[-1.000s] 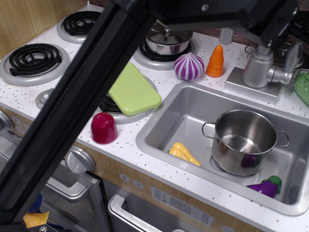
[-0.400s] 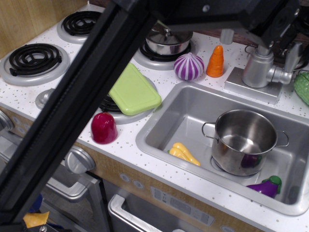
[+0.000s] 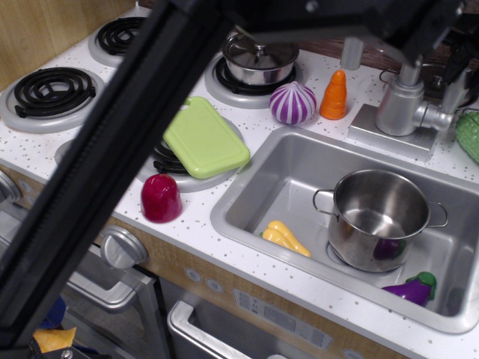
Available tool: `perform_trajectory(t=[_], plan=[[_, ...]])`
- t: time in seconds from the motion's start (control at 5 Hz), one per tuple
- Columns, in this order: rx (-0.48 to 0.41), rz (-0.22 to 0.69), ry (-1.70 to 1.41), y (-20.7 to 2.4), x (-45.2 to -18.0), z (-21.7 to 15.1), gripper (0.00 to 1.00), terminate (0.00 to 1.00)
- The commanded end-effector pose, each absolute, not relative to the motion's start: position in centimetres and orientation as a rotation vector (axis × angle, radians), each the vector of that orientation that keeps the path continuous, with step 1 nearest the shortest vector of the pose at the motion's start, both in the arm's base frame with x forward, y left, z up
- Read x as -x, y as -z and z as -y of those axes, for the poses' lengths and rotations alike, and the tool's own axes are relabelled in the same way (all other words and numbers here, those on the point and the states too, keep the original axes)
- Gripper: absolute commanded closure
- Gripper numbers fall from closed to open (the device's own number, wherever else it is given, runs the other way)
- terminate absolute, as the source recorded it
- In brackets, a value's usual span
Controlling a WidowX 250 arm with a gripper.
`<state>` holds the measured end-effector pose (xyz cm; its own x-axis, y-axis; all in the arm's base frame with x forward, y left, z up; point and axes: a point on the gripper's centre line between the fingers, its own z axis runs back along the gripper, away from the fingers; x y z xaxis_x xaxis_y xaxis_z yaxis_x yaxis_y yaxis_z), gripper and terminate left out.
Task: Turn lever vertical to front
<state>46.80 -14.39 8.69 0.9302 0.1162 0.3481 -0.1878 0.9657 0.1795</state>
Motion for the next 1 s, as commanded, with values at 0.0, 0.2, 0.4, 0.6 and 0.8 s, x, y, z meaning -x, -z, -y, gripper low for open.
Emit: perform_trajectory(t=[0.0, 0.2, 0.4, 0.6, 0.8], plan=[[-0.125, 0.283, -0.293, -9.4, -44.6, 15.2, 1.0, 0.0], [-0.082, 0.205, -0.34, -8.6, -44.1, 15.4, 1.0, 0.0], [-0.028, 0.145, -0.355, -7.2, -43.6, 15.6, 1.0, 0.0], [-0.043, 0.149, -0.36, -6.3, -42.9, 16.4, 1.0, 0.0], [-0.057, 0.163, -0.364, -5.7, -42.4, 16.7, 1.0, 0.0]])
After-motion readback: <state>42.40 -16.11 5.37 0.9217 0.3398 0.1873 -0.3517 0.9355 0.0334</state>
